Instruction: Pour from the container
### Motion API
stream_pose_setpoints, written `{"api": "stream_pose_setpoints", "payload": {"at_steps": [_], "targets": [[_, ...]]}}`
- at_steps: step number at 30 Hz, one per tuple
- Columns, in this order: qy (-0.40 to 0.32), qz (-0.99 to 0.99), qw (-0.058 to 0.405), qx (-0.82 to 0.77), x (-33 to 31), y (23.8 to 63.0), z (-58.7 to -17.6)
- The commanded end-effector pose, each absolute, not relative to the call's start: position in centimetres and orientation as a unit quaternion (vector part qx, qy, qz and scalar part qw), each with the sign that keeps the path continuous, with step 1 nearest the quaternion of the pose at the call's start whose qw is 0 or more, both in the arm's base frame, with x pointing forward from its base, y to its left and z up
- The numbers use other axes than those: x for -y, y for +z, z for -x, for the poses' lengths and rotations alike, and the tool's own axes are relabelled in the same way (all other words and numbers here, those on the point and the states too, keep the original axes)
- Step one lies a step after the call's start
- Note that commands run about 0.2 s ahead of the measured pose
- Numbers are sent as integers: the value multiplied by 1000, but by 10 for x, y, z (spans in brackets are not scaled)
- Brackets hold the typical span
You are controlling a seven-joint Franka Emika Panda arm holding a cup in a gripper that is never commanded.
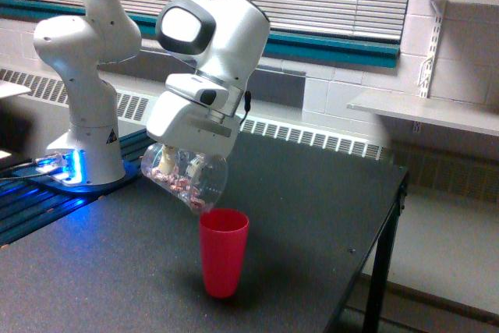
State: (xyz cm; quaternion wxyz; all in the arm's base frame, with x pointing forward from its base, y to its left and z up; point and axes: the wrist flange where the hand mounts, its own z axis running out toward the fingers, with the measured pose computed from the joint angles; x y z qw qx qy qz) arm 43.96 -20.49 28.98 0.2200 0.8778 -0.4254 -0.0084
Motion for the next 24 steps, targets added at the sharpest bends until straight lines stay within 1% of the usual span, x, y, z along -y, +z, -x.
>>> {"api": "stream_pose_setpoints", "payload": {"at_steps": [1, 24], "targets": [[-22, -886, 223, 406, 198, 285, -443], [-24, -891, 227, 393, 194, 284, -454]]}}
